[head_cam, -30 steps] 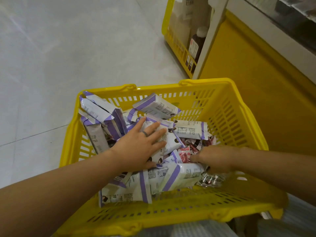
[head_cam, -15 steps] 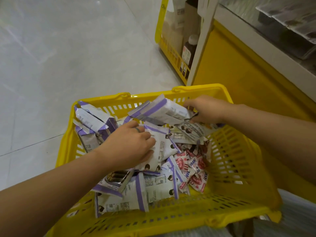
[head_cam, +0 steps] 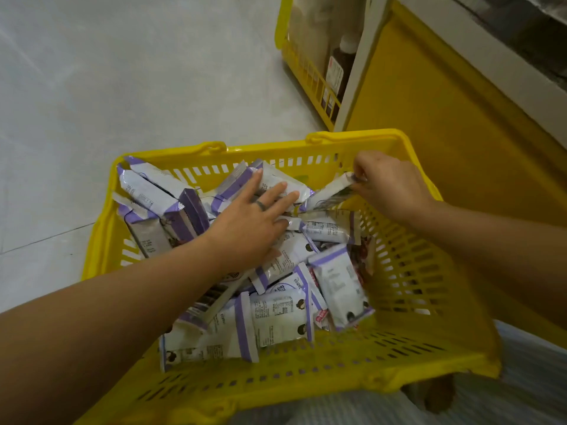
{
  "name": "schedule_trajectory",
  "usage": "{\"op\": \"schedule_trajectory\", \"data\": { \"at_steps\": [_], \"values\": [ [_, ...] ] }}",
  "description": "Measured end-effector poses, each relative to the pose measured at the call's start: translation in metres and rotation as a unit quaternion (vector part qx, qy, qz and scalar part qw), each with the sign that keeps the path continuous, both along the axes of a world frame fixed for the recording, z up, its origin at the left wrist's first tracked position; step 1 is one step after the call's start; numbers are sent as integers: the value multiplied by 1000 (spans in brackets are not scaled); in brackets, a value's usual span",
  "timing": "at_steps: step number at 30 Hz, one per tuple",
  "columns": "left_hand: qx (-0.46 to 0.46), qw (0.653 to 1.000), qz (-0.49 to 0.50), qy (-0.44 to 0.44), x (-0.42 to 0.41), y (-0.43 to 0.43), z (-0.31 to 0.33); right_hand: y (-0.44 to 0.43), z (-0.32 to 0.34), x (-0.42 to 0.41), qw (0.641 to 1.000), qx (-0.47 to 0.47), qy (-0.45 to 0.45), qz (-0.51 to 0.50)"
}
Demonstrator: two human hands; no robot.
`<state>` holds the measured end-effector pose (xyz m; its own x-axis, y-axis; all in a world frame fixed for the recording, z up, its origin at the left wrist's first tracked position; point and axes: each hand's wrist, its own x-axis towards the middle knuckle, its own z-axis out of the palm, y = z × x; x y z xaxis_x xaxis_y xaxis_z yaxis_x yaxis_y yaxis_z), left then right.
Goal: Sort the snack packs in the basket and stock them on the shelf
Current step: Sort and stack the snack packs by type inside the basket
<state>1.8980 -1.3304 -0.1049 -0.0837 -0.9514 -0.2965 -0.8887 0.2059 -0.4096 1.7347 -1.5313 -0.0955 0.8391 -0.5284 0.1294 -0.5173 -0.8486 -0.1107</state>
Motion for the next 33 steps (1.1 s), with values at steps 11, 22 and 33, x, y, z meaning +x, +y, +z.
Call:
{"op": "schedule_trajectory", "data": {
  "at_steps": [11,22,33],
  "values": [
    [-61,997,-45,32,4,11,4,60,-43,-31,869,207,419,162],
    [-56,997,-46,18,7,14,4,47,-11,-21,867,239,384,210],
    [-42,999,-34,1,8,13,2,-12,76,-1,974,201,3,104]
  ]
}}
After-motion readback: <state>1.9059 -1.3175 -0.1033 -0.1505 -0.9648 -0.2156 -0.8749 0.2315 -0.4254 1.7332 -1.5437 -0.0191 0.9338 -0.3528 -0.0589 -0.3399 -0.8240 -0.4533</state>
